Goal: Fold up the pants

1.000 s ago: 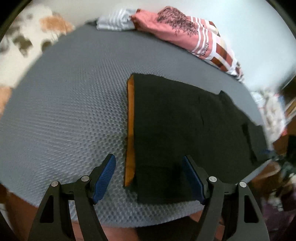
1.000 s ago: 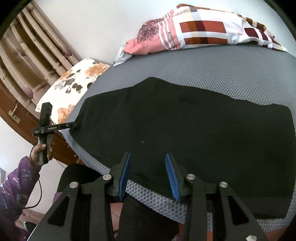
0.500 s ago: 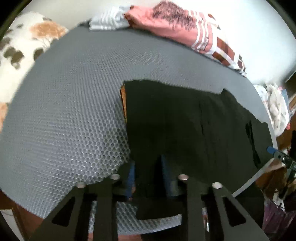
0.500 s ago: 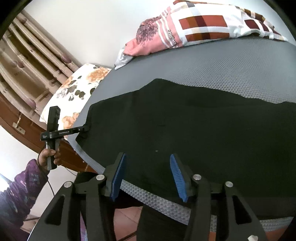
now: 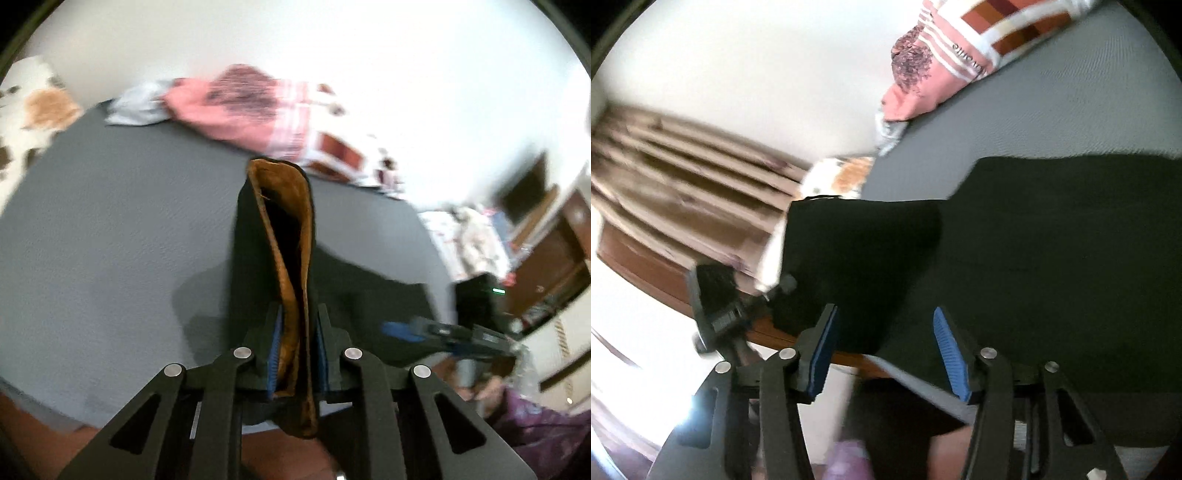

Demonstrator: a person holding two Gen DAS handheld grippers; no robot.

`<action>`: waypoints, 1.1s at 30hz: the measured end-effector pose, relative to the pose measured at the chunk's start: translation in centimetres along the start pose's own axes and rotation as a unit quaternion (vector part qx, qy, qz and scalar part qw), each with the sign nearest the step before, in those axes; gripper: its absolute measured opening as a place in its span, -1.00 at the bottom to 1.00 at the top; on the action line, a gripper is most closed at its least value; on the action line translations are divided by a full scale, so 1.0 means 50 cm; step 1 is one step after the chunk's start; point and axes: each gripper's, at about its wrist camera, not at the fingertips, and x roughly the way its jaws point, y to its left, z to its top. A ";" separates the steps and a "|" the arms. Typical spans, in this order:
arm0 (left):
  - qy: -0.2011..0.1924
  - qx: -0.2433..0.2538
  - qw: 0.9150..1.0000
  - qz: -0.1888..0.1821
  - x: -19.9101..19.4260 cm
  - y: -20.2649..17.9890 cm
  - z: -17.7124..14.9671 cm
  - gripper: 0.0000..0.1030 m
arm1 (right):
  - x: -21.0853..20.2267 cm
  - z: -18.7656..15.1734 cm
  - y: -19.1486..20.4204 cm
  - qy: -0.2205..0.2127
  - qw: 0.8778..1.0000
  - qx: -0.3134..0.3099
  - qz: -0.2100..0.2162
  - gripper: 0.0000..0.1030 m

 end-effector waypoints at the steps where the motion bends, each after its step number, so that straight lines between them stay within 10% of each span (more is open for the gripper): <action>1: 0.000 0.005 1.000 -0.019 0.018 -0.035 -0.003 -0.67 | 0.002 0.003 -0.006 -0.001 0.999 0.022 0.028 0.14; 5: 0.017 0.023 0.998 -0.059 0.098 -0.121 -0.026 -0.83 | 0.010 0.016 -0.042 -0.005 0.988 0.110 0.112 0.37; 11: 0.008 0.030 0.996 -0.084 0.139 -0.166 -0.064 -0.83 | 0.033 0.005 -0.088 0.013 0.983 0.153 0.096 0.46; 19: -0.051 0.048 0.995 0.075 0.047 -0.087 -0.104 -0.64 | 0.064 0.003 -0.081 0.022 0.993 0.115 0.014 0.45; 21: -0.042 0.030 0.995 0.085 0.049 -0.058 -0.123 -0.64 | 0.082 -0.002 -0.062 0.025 0.996 0.082 -0.031 0.22; 23: -0.032 0.019 0.995 0.095 0.062 -0.038 -0.136 -0.64 | 0.106 0.000 -0.048 0.039 0.995 0.048 -0.074 -0.66; 29: -0.023 0.013 0.996 0.083 0.054 -0.047 -0.142 -0.61 | 0.037 0.038 -0.016 0.014 0.998 0.053 -0.032 -0.76; 33: -0.039 0.019 0.997 0.064 0.041 -0.080 -0.127 0.24 | -0.087 0.082 -0.005 -0.023 0.998 0.040 -0.034 -0.77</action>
